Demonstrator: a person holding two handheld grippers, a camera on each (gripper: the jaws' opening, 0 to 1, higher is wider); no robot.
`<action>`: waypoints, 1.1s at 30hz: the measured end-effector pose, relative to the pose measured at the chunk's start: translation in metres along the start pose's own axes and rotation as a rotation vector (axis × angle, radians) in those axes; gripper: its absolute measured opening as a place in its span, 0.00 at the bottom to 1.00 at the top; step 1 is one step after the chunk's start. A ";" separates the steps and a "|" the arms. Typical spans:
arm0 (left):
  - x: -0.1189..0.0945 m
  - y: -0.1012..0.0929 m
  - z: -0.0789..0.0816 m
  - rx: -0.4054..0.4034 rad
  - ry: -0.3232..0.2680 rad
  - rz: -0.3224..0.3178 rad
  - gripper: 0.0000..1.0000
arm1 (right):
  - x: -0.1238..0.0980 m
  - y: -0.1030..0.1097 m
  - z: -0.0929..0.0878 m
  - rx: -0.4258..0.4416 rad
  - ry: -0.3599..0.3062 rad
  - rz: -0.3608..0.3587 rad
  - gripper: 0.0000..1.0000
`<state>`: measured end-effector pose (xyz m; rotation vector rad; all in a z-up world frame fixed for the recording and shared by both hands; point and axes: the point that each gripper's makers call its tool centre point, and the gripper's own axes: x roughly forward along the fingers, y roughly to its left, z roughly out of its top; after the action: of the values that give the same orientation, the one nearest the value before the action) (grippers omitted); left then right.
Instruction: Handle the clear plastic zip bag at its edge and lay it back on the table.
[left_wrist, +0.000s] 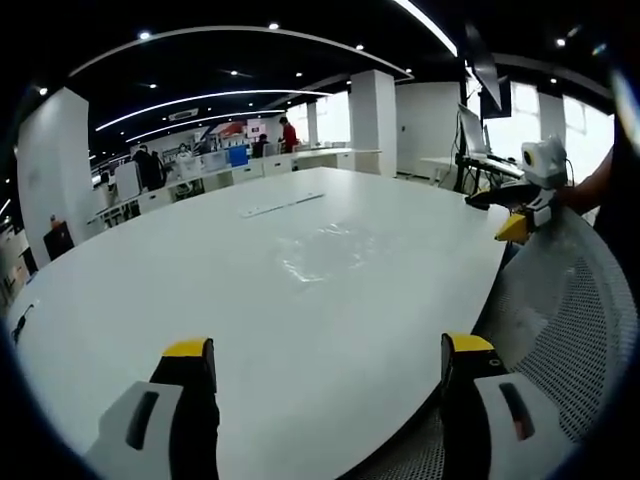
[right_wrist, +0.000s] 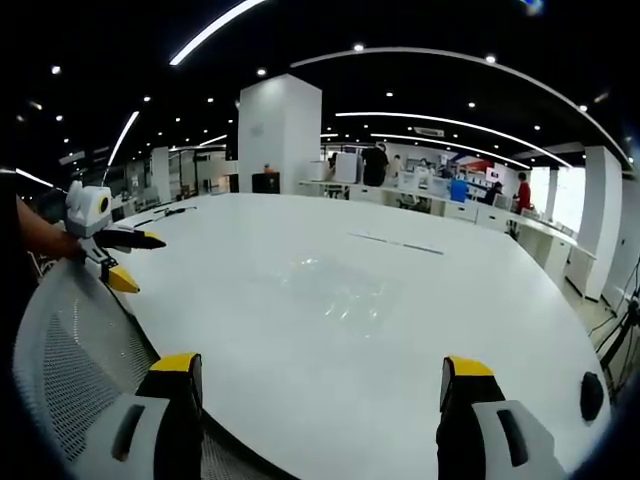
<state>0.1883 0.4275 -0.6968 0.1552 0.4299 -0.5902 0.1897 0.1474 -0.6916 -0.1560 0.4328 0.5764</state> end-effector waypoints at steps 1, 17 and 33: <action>0.000 -0.001 0.001 0.000 -0.001 0.000 0.93 | 0.000 0.000 0.000 -0.001 0.000 -0.001 1.00; -0.001 0.002 0.006 -0.025 -0.017 0.009 0.94 | 0.000 0.000 0.002 0.001 -0.002 -0.005 1.00; -0.003 0.004 0.010 -0.031 -0.015 0.016 0.95 | 0.000 -0.002 0.003 0.002 -0.005 -0.006 1.00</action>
<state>0.1918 0.4295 -0.6870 0.1242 0.4227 -0.5687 0.1916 0.1469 -0.6893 -0.1541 0.4284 0.5704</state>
